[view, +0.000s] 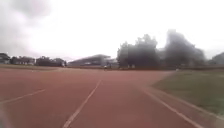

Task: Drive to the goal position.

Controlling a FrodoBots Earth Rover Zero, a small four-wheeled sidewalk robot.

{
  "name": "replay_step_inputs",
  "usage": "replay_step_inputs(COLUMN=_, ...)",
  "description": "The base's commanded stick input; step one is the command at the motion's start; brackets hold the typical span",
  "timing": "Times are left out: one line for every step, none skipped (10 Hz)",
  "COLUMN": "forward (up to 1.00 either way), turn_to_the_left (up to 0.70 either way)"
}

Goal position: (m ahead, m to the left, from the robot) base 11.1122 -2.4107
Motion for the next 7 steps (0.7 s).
replay_step_inputs(forward=0.7, turn_to_the_left=0.0)
replay_step_inputs(forward=0.7, turn_to_the_left=0.0)
replay_step_inputs(forward=0.7, turn_to_the_left=0.0)
replay_step_inputs(forward=0.7, turn_to_the_left=0.02)
replay_step_inputs(forward=0.7, turn_to_the_left=0.01)
replay_step_inputs(forward=0.7, turn_to_the_left=-0.28)
replay_step_inputs(forward=0.7, turn_to_the_left=-0.31)
